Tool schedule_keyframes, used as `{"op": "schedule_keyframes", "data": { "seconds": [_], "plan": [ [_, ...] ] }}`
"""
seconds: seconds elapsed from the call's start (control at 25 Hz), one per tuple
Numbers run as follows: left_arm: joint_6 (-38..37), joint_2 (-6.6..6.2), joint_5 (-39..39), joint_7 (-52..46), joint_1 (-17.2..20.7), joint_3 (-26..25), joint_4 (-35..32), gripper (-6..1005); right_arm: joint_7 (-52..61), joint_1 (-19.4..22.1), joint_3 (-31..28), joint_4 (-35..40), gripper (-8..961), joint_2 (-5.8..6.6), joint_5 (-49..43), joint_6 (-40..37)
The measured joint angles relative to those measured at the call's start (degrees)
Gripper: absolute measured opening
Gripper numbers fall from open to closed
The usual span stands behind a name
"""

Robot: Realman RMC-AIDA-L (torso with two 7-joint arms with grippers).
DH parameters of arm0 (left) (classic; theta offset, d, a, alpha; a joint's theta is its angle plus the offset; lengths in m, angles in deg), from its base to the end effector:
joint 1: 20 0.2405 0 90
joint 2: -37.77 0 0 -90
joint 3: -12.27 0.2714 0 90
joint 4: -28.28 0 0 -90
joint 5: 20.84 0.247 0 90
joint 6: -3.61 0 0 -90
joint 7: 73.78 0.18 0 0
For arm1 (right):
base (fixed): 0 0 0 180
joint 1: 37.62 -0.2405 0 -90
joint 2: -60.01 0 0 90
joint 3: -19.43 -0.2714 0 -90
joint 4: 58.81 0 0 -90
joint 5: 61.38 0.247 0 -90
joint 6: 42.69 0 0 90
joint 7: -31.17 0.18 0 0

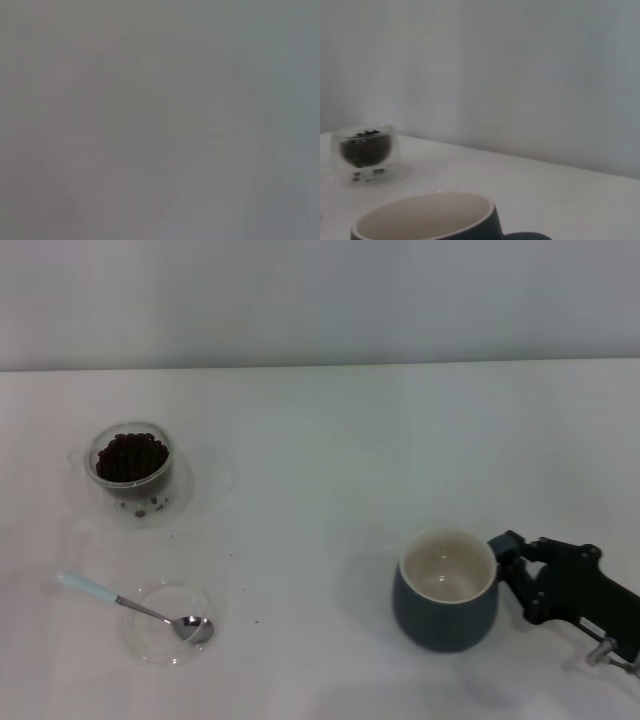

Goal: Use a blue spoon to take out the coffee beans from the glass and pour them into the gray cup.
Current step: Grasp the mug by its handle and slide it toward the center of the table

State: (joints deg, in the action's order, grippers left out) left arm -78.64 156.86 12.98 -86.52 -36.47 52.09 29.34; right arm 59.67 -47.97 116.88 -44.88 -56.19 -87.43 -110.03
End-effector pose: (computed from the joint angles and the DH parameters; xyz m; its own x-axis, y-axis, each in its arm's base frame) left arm -0.4310 0.3025 0.0159 0.7053 -0.1298 0.6970 0.7088 0.1095 -0.6969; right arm 0.3973 0.2857 -0.0896 0.7610 -0.2037 -0.6159 -0.6097 -0.5489 -0.5718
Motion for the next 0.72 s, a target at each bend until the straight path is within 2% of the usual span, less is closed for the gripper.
{"op": "schedule_keyframes", "data": {
  "seconds": [0.24,0.36,0.72],
  "plan": [
    [0.0,0.0,0.13,0.0,-0.06,0.0,-0.01,833,0.31,-0.53,12.73,5.71,146,0.0,7.79,6.43],
    [0.0,0.0,0.16,0.0,-0.06,0.0,0.0,833,-0.23,-0.95,17.22,7.43,144,0.0,11.31,7.91],
    [-0.01,0.08,0.23,0.0,0.46,0.0,0.13,834,-0.17,-1.51,21.07,9.8,136,0.01,13.22,7.91]
  ]
}}
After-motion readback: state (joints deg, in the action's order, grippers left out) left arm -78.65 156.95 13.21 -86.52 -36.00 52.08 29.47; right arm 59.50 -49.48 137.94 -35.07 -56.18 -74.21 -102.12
